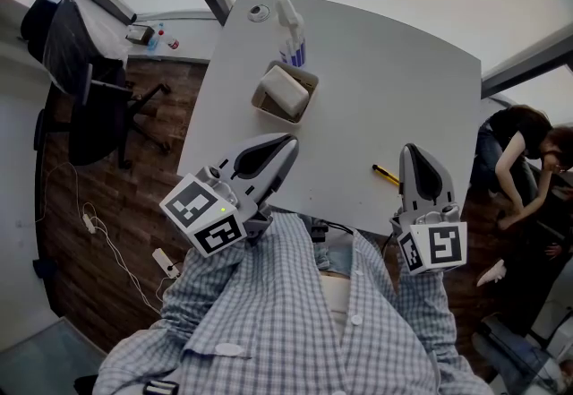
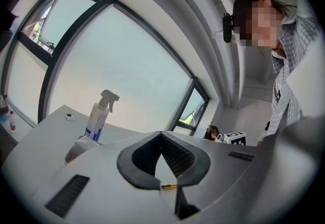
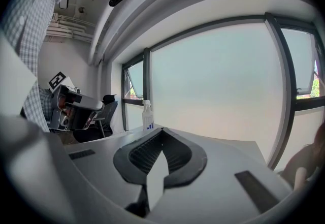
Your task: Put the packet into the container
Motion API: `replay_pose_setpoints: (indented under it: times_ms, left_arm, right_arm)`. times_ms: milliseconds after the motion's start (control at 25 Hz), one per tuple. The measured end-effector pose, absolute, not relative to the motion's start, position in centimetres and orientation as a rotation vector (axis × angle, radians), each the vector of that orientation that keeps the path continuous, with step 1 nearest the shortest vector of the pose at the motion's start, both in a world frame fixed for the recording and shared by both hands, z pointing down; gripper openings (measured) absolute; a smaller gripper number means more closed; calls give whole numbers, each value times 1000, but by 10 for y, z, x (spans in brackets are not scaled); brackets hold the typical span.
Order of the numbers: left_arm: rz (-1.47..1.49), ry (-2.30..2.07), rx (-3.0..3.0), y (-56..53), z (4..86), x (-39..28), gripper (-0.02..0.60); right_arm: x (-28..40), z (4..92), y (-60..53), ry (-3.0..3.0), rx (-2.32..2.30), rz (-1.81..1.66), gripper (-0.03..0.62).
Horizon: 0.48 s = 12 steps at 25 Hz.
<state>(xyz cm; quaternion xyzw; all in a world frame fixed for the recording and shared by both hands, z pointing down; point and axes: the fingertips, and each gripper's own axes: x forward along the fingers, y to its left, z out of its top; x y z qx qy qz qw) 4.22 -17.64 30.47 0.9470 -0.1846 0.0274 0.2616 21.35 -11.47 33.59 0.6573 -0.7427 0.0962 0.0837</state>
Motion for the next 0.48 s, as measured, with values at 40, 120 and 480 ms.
replay_pose_setpoints:
  times_ms: [40, 120, 480]
  left_arm:
    - [72, -500, 2562, -177, 304, 42, 6]
    - [70, -500, 2560, -177, 304, 42, 8]
    - [73, -499, 2565, -176, 303, 41, 6]
  right_arm:
    - [213, 336, -115, -2218, 1959, 287, 12]
    - [212, 335, -115, -2221, 1953, 286, 12]
    - [210, 335, -115, -2225, 1950, 288, 12]
